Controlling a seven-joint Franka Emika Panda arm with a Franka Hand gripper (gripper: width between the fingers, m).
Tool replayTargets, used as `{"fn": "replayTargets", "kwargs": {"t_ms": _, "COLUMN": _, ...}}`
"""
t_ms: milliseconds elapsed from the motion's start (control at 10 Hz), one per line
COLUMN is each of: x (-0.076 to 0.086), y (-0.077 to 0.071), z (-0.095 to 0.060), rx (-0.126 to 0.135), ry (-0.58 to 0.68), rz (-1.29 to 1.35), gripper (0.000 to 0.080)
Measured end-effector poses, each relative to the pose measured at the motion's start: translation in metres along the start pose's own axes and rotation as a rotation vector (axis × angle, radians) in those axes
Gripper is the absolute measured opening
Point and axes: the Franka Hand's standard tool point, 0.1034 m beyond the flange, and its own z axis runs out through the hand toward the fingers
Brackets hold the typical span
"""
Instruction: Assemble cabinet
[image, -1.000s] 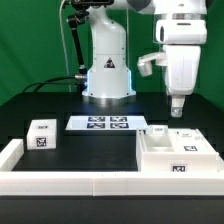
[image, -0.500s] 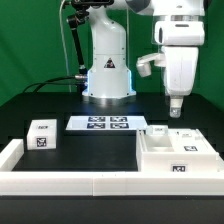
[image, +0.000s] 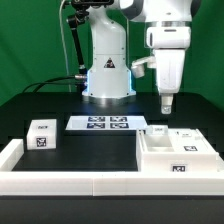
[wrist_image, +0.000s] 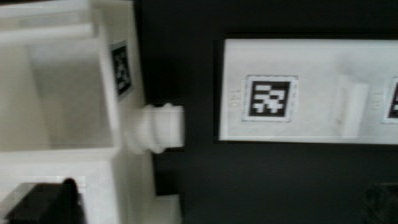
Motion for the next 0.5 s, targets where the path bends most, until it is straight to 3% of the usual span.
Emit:
{"fn": "replayTargets", "kwargs": {"t_ms": 200, "x": -0.0012, "y": -0.0169, "z": 0.0125, "rx": 0.016, "ry": 0.009, "rz": 0.002, "gripper": 0.0797}}
{"fn": "replayTargets", "kwargs": {"t_ms": 500, "x": -0.0006, "y": -0.0153, "z": 0.0129, "rx": 0.015, "ry": 0.011, "rz": 0.002, "gripper": 0.0797}}
